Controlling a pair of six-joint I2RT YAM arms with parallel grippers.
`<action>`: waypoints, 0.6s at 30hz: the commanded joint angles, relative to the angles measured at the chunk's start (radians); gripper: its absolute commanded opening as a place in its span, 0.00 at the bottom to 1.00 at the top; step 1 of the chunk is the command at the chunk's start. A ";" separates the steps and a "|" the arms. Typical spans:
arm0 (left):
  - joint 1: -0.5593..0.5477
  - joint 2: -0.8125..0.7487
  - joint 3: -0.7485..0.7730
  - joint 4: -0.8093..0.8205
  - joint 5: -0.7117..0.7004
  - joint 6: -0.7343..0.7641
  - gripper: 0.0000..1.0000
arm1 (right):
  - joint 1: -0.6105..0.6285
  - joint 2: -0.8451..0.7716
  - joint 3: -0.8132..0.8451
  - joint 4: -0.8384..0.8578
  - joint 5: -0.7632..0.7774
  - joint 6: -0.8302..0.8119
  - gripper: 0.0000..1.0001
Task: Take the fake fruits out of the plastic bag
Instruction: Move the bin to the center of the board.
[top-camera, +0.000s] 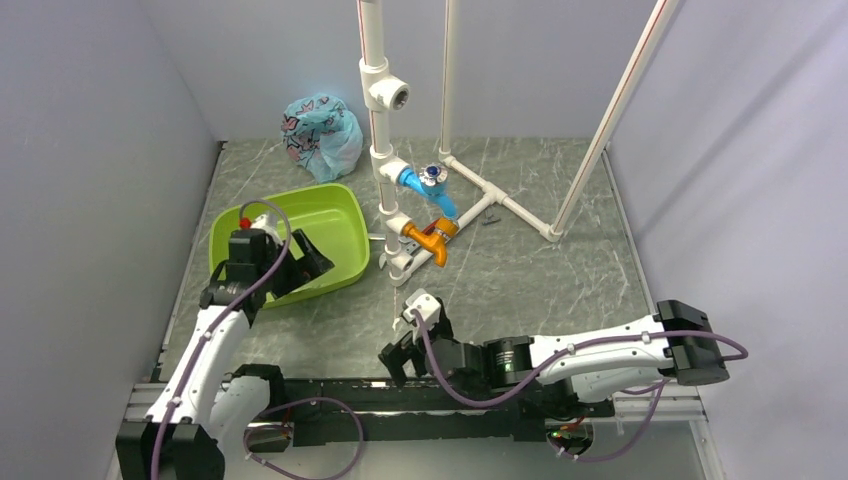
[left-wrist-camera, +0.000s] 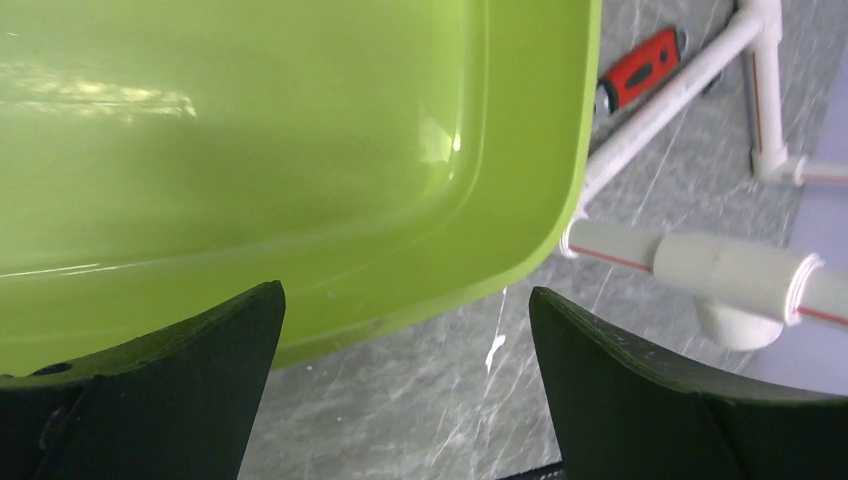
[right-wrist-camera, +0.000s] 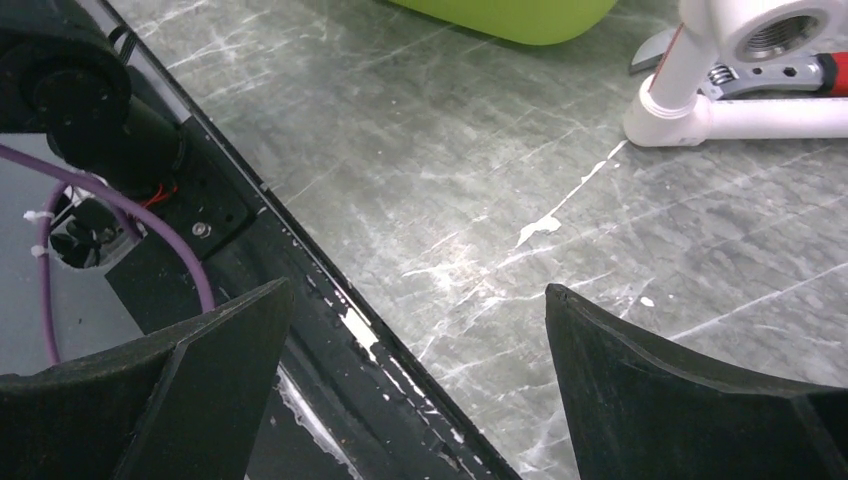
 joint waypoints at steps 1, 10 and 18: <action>-0.087 -0.011 -0.006 0.033 -0.022 0.027 0.99 | -0.053 -0.071 -0.015 0.005 -0.022 0.019 1.00; -0.097 -0.129 -0.044 -0.142 -0.060 -0.046 0.99 | -0.183 -0.212 -0.085 -0.086 -0.107 0.011 1.00; -0.097 -0.295 0.017 -0.348 -0.154 -0.099 0.99 | -0.244 -0.330 -0.141 -0.109 -0.145 0.016 1.00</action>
